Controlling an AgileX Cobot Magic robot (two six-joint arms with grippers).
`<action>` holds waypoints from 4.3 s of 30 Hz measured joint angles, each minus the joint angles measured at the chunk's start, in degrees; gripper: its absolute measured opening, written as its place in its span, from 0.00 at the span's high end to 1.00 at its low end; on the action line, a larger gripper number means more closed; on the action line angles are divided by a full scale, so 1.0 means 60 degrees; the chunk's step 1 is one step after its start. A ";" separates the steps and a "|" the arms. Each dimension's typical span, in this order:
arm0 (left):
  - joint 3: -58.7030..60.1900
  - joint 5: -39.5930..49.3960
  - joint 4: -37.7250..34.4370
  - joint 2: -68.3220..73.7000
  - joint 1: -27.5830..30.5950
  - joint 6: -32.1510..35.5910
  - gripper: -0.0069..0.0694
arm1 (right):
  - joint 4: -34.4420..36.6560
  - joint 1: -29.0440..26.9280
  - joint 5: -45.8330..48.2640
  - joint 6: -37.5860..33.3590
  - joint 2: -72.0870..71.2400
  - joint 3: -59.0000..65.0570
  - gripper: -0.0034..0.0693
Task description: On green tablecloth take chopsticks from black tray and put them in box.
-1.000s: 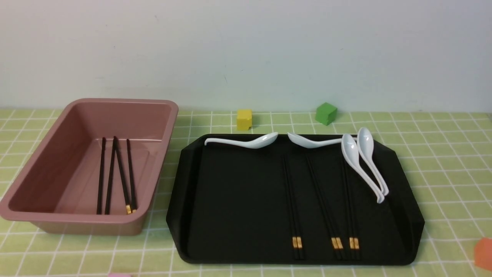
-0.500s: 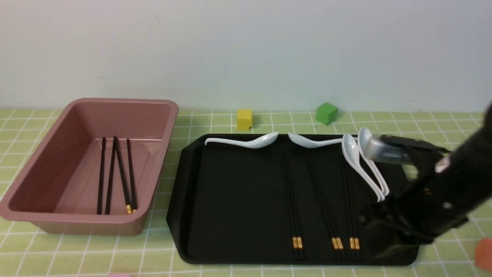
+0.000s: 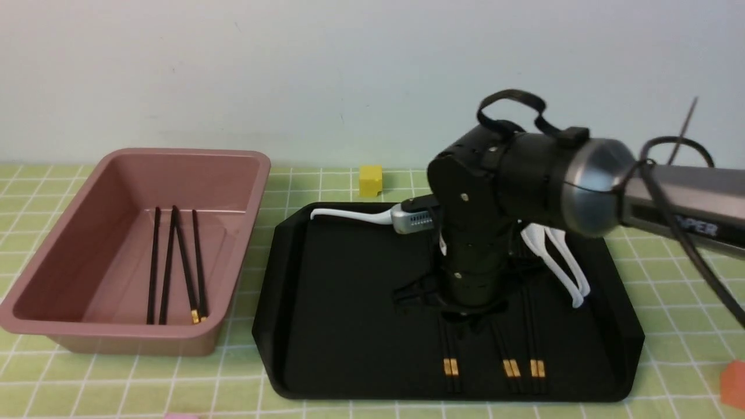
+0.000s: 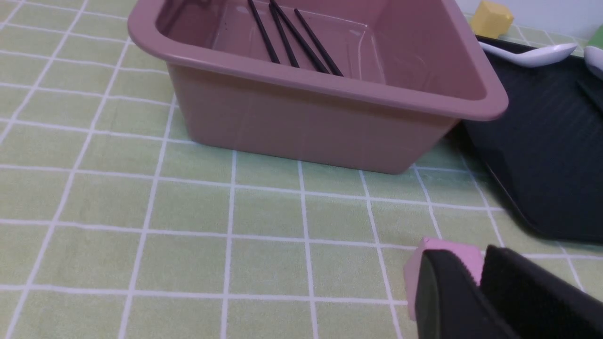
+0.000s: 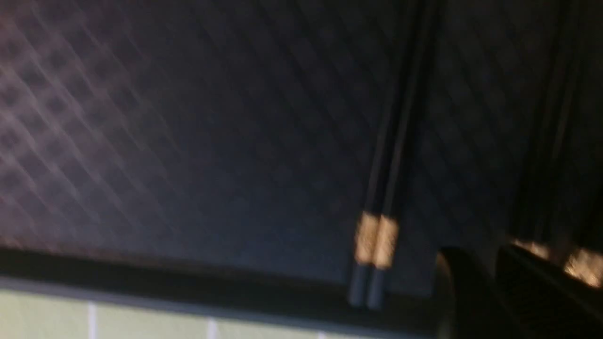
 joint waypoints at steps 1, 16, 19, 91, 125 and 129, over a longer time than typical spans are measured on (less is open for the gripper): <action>0.0000 0.0000 0.0000 0.0000 0.0000 0.0000 0.73 | -0.0016 0.0019 0.0000 0.0009 0.0109 -0.0152 0.68; 0.0000 0.0000 0.0000 0.0000 0.0000 -0.0008 0.72 | 0.0032 0.0017 -0.0470 0.0111 0.1449 -0.0430 0.53; 0.0000 0.0000 0.0000 0.0000 0.0000 -0.0008 0.72 | 0.0189 0.0017 -0.0546 0.0111 0.1470 -0.0439 0.59; 0.0000 0.0000 0.0000 0.0000 0.0000 -0.0008 0.68 | 0.2190 0.0026 -0.5176 -0.5688 -1.2060 0.5999 0.96; 0.0000 0.0000 0.0000 0.0000 0.0000 -0.0008 0.65 | 0.2132 -0.0021 -0.8028 -0.5615 -1.3790 0.8539 0.94; 0.0000 0.0000 0.0000 0.0000 0.0000 -0.0008 0.64 | 0.1893 -0.0878 -0.8858 -0.5615 -1.4581 0.9435 0.93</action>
